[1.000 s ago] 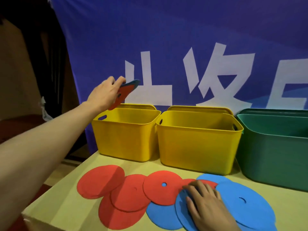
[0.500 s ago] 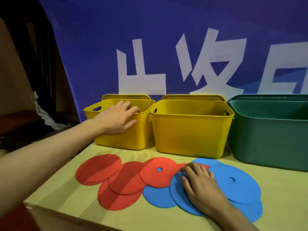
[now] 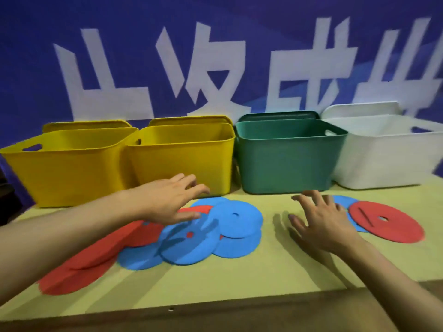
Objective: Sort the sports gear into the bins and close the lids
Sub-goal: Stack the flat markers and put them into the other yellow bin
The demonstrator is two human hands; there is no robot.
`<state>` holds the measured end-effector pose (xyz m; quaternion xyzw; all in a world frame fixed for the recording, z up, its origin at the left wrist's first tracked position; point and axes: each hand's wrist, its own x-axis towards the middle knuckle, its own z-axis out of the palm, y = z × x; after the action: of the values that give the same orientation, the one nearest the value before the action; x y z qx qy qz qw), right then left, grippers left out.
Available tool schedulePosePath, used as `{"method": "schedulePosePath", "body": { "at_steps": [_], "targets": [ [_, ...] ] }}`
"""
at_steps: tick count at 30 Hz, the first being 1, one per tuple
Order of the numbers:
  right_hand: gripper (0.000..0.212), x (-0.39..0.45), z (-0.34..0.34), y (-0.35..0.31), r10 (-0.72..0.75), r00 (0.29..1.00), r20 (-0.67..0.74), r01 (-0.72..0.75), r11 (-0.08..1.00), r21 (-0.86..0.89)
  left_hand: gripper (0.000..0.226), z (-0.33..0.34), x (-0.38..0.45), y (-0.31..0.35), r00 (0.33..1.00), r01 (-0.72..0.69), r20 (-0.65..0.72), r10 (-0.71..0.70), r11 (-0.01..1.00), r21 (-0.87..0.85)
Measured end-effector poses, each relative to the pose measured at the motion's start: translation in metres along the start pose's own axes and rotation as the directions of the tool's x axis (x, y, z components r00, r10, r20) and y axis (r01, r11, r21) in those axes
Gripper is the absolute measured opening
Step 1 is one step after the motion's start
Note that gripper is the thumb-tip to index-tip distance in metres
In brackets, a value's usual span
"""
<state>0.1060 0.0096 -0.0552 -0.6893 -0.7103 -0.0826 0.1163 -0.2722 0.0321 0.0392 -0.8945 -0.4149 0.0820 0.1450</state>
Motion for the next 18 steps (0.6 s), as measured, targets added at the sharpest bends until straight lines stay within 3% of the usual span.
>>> {"method": "schedulePosePath", "body": {
  "at_steps": [4,8,10,13,16,18],
  "targets": [
    [0.066,-0.018,-0.003,0.098,0.247,0.967,0.056,-0.242,0.966,-0.095,0.066,-0.003,0.061,0.043,0.988,-0.122,0.085,0.126,0.991,-0.049],
    [0.102,-0.026,-0.002,0.151,0.366,0.921,0.131,-0.355,0.929,-0.1,0.068,-0.013,0.103,0.069,0.98,-0.146,0.128,0.153,0.987,-0.06],
    [0.112,-0.024,0.0,0.156,0.337,0.926,0.17,-0.317,0.939,-0.136,0.066,-0.017,0.119,0.081,0.977,-0.163,0.126,0.171,0.984,-0.072],
    [0.112,-0.013,-0.005,0.155,0.254,0.939,0.234,-0.205,0.955,-0.216,0.066,-0.02,0.134,0.097,0.972,-0.181,0.135,0.193,0.979,-0.091],
    [0.098,-0.003,-0.01,0.155,0.109,0.971,0.211,-0.043,0.955,-0.293,0.065,-0.018,0.142,0.109,0.966,-0.199,0.149,0.213,0.974,-0.105],
    [0.076,0.0,-0.016,0.152,0.003,0.968,0.253,0.09,0.929,-0.358,0.064,-0.017,0.144,0.116,0.961,-0.209,0.157,0.229,0.968,-0.137]
  ]
}}
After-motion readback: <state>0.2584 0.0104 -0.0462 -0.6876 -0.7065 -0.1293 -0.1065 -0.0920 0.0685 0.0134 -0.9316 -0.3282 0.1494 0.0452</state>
